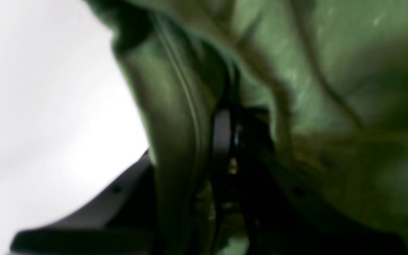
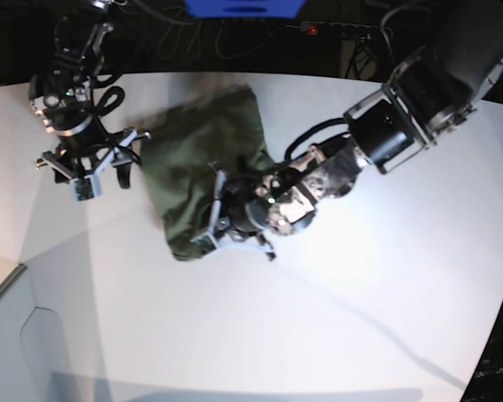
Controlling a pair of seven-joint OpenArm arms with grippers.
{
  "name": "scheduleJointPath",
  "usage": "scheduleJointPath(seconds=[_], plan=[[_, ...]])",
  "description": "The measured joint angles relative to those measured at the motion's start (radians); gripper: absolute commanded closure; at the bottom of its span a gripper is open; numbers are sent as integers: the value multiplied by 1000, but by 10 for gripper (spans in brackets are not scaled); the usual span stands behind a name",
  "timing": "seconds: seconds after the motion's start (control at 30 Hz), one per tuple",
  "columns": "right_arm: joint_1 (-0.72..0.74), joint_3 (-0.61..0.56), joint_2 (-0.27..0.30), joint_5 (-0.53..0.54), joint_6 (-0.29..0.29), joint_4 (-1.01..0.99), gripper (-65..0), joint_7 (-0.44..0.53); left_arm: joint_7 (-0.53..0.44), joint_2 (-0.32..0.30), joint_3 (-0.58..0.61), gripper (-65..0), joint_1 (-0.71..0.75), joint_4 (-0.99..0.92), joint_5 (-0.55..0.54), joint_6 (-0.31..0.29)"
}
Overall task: Layout the t-shirt on the table in an organized manner, then fold the t-shirt properly
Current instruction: 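Push the bundle toward the right gripper with the left gripper to square it, then pat the folded shirt's edge with the right gripper and withdraw the left gripper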
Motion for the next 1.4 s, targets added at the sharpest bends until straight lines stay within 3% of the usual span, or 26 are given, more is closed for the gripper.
scheduleJointPath(seconds=[0.17, 0.33, 0.4, 0.63, 0.77, 1.07, 1.27, 1.4], plan=[[-7, 32, -5, 0, 0, 1, -352, -7, -12, 32, 160, -4, -49, -6, -3, 0], [-16, 33, -11, 0, 0, 1, -352, -8, -27, 93, 264, -7, -80, -101, -2, -1], [-16, 33, -11, 0, 0, 1, -352, -6, -26, 112, 277, -36, -88, -135, -3, 0], [-16, 33, -11, 0, 0, 1, -352, -8, -23, 130, 277, -395, -94, -145, 0, 3], [-16, 33, -11, 0, 0, 1, -352, -7, -18, 128, 272, -509, -122, -142, -3, -1], [-16, 28, -11, 0, 0, 2, -331, -3, -13, 39, 40, -513, -121, 57, -3, -5], [-17, 26, -11, 0, 0, 3, -131, -1, -8, -37, -140, -514, -106, 198, -15, -5], [-18, 24, -12, 1, 1, 3, -4, 0, 52, -111, -377, -515, -9, 300, -10, -3]])
